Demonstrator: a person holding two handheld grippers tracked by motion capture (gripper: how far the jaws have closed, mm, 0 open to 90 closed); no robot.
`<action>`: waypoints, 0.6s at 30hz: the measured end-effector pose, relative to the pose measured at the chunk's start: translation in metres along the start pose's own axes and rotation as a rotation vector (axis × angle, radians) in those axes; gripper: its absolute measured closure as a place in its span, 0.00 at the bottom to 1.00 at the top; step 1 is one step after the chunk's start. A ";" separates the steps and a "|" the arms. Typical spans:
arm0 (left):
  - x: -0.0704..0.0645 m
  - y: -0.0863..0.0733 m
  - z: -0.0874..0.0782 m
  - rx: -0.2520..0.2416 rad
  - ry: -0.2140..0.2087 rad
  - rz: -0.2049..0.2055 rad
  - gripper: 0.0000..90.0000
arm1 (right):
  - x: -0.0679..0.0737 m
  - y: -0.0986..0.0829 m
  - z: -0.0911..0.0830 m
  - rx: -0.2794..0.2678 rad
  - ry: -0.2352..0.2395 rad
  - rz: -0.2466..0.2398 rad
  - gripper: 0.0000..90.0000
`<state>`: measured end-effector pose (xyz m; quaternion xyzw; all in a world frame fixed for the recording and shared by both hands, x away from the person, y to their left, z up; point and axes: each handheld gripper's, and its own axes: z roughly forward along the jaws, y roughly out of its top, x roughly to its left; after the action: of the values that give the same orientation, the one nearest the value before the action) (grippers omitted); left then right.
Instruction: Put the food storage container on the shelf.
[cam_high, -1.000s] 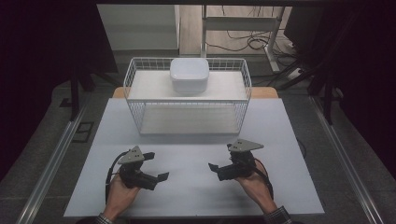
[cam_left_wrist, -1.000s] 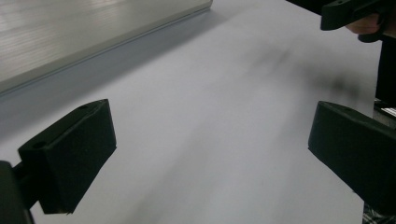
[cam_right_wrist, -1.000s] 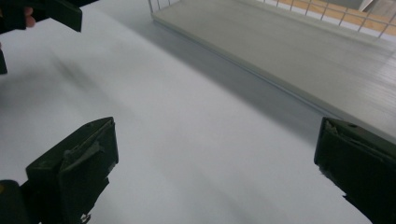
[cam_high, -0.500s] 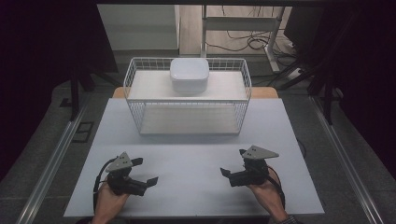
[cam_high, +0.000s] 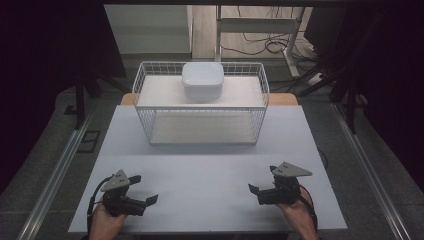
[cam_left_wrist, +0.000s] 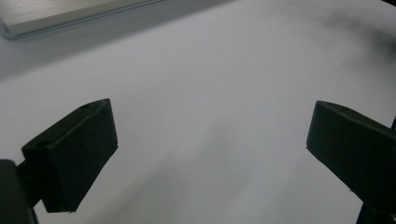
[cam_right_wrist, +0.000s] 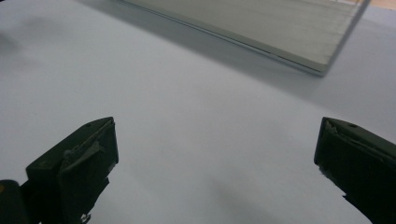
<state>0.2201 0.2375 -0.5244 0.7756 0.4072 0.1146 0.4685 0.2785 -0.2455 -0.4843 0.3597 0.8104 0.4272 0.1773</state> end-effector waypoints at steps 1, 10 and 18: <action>0.001 -0.002 -0.002 0.002 0.005 -0.003 0.02 | -0.001 -0.002 -0.002 0.003 -0.006 0.003 0.00; 0.008 -0.014 -0.012 0.028 0.050 -0.024 0.02 | -0.013 -0.021 -0.017 0.026 -0.048 0.052 0.00; 0.010 -0.018 -0.011 0.056 0.059 -0.033 0.02 | -0.016 -0.034 -0.021 0.056 -0.073 0.067 0.00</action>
<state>0.2105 0.2562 -0.5353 0.7779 0.4367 0.1179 0.4361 0.2626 -0.2817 -0.5005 0.4066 0.8027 0.3965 0.1820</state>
